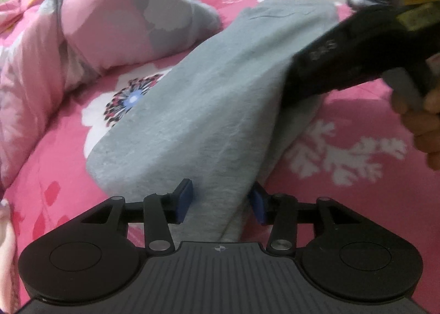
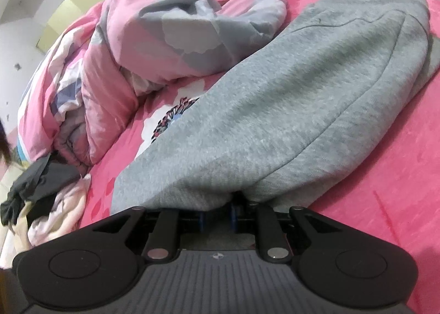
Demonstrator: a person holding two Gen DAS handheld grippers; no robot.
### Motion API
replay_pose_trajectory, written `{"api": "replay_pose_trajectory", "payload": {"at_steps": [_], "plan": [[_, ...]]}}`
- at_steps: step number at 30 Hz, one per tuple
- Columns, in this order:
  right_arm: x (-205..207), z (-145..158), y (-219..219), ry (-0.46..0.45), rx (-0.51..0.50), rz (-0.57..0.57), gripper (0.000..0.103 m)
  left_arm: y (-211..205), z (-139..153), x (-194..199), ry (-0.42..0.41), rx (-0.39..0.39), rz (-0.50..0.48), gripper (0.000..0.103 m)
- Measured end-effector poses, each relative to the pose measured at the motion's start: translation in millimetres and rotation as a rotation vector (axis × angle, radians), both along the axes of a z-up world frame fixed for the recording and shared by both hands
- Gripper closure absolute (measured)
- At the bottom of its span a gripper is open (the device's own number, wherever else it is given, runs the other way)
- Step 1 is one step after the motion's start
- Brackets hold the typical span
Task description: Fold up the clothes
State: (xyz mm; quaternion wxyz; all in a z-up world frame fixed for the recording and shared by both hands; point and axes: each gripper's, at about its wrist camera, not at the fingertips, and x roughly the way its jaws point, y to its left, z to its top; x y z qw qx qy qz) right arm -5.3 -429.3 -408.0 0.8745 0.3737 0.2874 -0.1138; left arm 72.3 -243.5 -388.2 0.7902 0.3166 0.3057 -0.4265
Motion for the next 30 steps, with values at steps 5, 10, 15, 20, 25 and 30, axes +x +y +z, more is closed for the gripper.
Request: {"api": "replay_pose_trajectory", "payload": {"at_steps": [5, 10, 15, 20, 25, 30], "plan": [[1.2, 2.5, -1.1, 0.023, -0.084, 0.085, 0.087, 4.1, -1.7, 5.3, 0.0, 0.002, 0.073, 0.053], [-0.3, 10.9, 3.3, 0.063, -0.218, 0.243, 0.086, 8.3, -4.8, 3.5, -0.004, 0.001, 0.112, 0.049], [-4.1, 28.7, 0.6, 0.154, -0.304, 0.437, 0.082, 5.4, -5.7, 2.3, -0.005, -0.002, 0.134, 0.048], [-14.1, 51.9, -15.1, 0.298, -0.188, 0.435, 0.073, 7.7, -6.4, 2.8, 0.0, -0.019, 0.151, 0.047], [-11.6, 63.9, -43.9, 0.228, 0.348, 0.262, 0.061, 10.4, -8.3, -0.6, -0.022, -0.03, 0.145, 0.046], [15.7, 46.5, -58.9, 0.192, 0.721, 0.106, 0.06, 11.5, -9.9, -2.3, -0.043, -0.035, 0.132, 0.045]]}}
